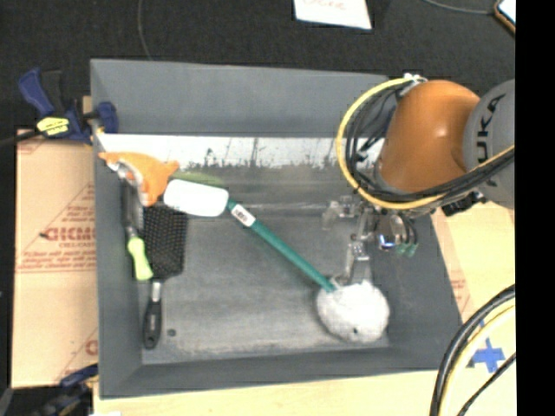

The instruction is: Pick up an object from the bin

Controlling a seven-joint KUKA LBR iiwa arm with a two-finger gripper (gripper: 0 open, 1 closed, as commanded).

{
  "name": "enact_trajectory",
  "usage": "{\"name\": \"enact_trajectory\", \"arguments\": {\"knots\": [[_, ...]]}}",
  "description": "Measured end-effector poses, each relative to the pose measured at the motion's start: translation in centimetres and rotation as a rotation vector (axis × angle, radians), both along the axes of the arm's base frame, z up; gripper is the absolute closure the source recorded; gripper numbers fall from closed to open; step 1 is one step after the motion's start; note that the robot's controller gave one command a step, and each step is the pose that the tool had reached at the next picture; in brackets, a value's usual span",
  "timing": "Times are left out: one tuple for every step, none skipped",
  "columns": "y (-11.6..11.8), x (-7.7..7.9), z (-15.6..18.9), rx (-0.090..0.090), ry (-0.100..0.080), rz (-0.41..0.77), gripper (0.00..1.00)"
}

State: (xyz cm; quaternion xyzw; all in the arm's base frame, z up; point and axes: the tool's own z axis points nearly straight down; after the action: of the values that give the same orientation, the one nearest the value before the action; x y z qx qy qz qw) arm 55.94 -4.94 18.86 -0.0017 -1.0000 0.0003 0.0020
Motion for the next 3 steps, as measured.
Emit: {"name": "enact_trajectory", "arguments": {"knots": [[0.0,0.1,0.5,-0.001,-0.008,0.002,0.00],[3.4,4.6,-10.0,0.001,-0.010,-0.189,0.00],[3.1,4.6,-5.4,0.001,-0.021,-0.330,0.00]]}}
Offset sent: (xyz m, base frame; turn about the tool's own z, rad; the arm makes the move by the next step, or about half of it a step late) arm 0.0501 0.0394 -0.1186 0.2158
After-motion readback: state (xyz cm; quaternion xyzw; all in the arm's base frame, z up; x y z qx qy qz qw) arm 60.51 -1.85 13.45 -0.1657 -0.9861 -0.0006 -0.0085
